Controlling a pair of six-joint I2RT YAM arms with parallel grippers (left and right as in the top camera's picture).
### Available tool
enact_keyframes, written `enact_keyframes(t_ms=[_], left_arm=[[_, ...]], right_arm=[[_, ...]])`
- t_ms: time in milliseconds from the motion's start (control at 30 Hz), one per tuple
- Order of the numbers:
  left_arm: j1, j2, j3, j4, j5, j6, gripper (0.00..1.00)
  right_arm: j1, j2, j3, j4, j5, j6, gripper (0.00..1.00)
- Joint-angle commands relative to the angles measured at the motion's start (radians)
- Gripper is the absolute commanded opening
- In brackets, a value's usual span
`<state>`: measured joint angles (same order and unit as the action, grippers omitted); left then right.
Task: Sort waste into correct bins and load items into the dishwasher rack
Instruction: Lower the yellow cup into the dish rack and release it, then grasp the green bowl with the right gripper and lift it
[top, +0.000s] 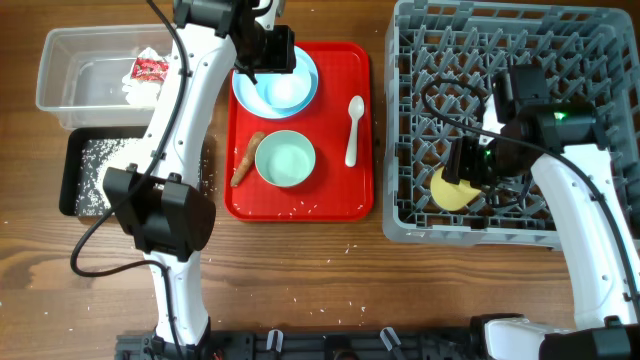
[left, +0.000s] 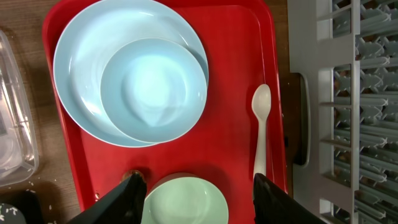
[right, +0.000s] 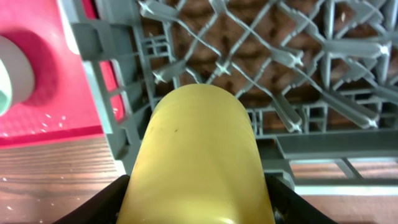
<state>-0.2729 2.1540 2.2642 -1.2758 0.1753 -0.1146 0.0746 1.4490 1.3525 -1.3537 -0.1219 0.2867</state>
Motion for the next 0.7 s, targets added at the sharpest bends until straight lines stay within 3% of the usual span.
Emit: enact_keyframes(t_ms=[0,267,300,333,367,400,533,600,667], left_arm=[[0.003,-0.007,0.006,0.0,-0.013,-0.005,0.56],[0.003,-0.007,0.006,-0.012,-0.013,-0.005,0.58],[0.003,-0.007,0.006,-0.011,-0.013,-0.005,0.59],[0.003,-0.007,0.006,-0.011,-0.013,-0.005,0.59],[0.003,-0.007,0.006,-0.011,-0.013,-0.005,0.6],[0.003,-0.007,0.006,-0.011,-0.013,-0.005,0.63],[0.003,-0.008,0.006,-0.006,-0.011,-0.006,0.65],[0.031,-0.04,0.008,-0.009,-0.009,-0.03,0.68],[0.082,-0.089,0.008,-0.016,-0.007,-0.058,0.7]], right_arm=[[-0.003,0.011,-0.034,0.0,0.047,0.01,0.36],[-0.003,0.09,-0.164,0.099,0.046,0.012,0.36],[-0.003,0.096,-0.177,0.103,0.047,0.012,0.44],[-0.003,0.1,-0.182,0.105,0.046,0.013,0.76],[-0.003,0.102,-0.18,0.108,0.042,0.013,0.92],[-0.006,0.099,-0.165,0.105,0.043,0.03,0.98],[-0.014,0.076,0.221,0.003,-0.035,-0.018,0.98],[0.021,0.076,0.381,0.117,-0.172,-0.024,0.88],[0.097,0.104,0.37,0.26,-0.195,0.039,0.79]])
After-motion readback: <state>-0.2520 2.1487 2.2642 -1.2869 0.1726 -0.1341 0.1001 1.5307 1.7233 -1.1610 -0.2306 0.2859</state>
